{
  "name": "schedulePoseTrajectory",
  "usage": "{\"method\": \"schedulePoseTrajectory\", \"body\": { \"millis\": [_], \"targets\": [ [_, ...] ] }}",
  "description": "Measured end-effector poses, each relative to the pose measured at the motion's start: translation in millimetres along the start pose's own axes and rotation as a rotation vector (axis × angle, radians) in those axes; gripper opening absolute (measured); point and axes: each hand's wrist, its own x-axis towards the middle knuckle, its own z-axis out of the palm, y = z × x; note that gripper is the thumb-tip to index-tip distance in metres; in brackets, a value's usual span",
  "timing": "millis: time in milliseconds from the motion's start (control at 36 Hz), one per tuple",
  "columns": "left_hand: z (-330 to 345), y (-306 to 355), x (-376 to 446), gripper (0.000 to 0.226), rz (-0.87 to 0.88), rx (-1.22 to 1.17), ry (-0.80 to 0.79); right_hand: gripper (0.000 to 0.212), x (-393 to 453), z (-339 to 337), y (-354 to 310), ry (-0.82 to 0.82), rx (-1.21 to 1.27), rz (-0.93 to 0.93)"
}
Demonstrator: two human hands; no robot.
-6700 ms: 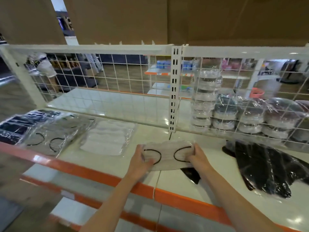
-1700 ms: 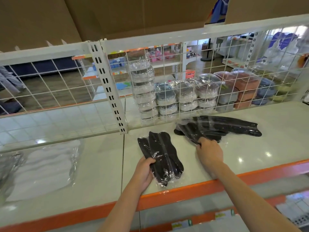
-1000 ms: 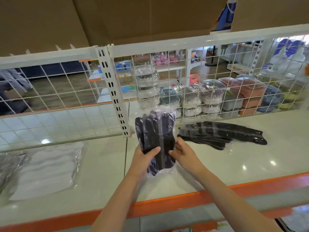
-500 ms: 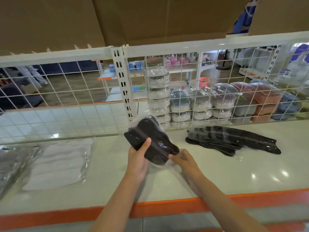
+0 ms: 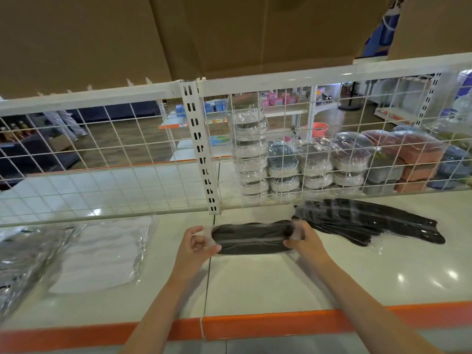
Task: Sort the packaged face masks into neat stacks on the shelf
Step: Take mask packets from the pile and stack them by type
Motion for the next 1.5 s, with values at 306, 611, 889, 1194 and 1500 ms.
{"method": "schedulePoseTrajectory", "body": {
  "millis": [306,611,889,1194,1500],
  "targets": [
    [20,-3,4,0.037,0.040,0.223,0.024,0.033,-5,12,-2,0.066,0.105,-0.051],
    [36,3,1,0.036,-0.025,0.117,-0.085,0.022,-6,12,-8,0.014,-0.019,-0.074],
    [23,-8,-4,0.050,-0.093,0.350,-0.141,0.041,-13,5,-2,-0.095,-0.126,0.008],
    [-54,7,-27,0.027,-0.226,0.412,0.146,0.035,-18,51,-37,-0.469,-0.277,-0.015],
    [-203,9,-69,0.023,-0.260,0.416,0.350,0.028,-32,191,-83,-0.764,-0.353,-0.111]
  ]
}}
